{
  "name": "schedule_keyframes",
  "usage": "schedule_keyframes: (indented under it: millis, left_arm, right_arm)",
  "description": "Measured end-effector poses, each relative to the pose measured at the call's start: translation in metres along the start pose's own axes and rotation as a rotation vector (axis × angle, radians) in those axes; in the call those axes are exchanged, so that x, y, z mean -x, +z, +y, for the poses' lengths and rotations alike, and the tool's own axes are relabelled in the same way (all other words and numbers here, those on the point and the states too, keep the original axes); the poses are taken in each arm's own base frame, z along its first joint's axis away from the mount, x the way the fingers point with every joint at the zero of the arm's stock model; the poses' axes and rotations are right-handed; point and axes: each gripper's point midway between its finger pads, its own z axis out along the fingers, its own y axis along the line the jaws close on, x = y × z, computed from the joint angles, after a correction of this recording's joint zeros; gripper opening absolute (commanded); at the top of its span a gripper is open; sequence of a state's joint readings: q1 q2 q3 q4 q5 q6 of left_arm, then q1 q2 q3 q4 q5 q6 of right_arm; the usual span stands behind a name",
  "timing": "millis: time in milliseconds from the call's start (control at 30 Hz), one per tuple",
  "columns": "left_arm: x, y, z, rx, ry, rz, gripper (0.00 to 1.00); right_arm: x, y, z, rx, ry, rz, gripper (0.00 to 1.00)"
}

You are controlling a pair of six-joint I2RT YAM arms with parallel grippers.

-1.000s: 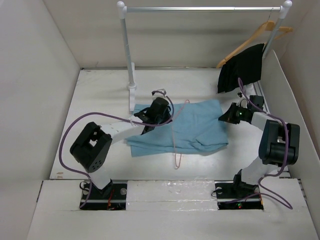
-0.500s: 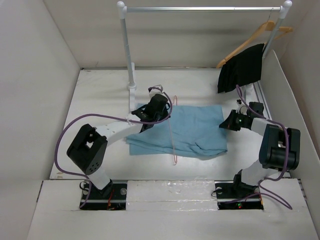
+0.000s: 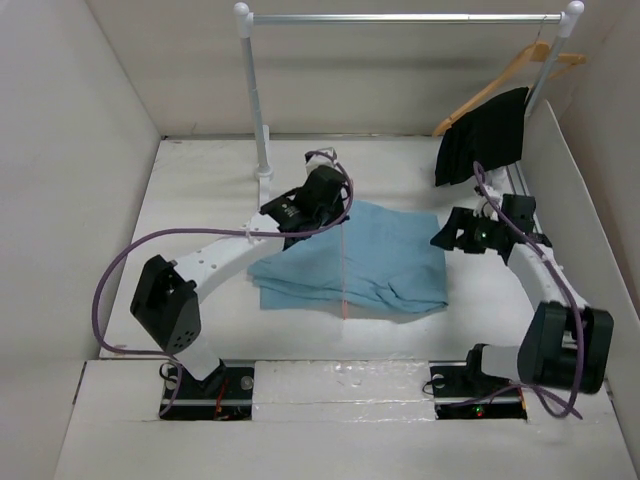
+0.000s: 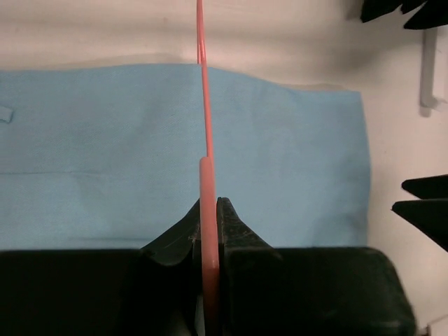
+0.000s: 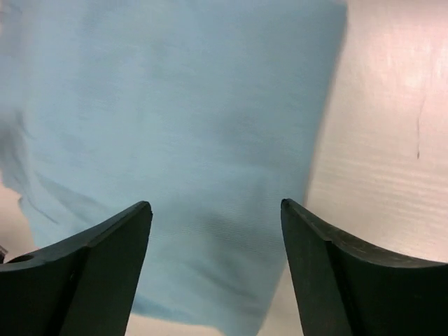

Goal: Place the trousers on the hanger
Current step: Place trousers on hanger

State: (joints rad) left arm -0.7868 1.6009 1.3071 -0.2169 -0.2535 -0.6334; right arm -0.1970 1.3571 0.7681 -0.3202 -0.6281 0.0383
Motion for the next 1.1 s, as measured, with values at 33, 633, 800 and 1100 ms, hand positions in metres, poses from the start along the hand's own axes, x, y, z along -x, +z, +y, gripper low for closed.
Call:
schedule_keyframes:
  millis: [33, 633, 800, 1100]
  left_arm:
    - [0.007, -0.006, -0.007, -0.013, 0.004, -0.006, 0.00]
    - [0.178, -0.152, -0.127, -0.361, -0.001, -0.268, 0.00]
    - [0.179, -0.159, -0.130, -0.378, 0.016, -0.263, 0.00]
    - [0.162, -0.140, -0.123, -0.337, 0.047, -0.210, 0.00]
  right_arm:
    - [0.011, -0.010, 0.013, 0.011, -0.037, -0.028, 0.83]
    - [0.062, -0.116, 0.321, 0.600, -0.473, -0.286, 1.00]
    - [0.059, -0.080, 0.346, 0.647, -0.397, -0.249, 0.90]
    - [0.037, -0.066, 0.369, 0.737, -0.282, -0.214, 0.06]
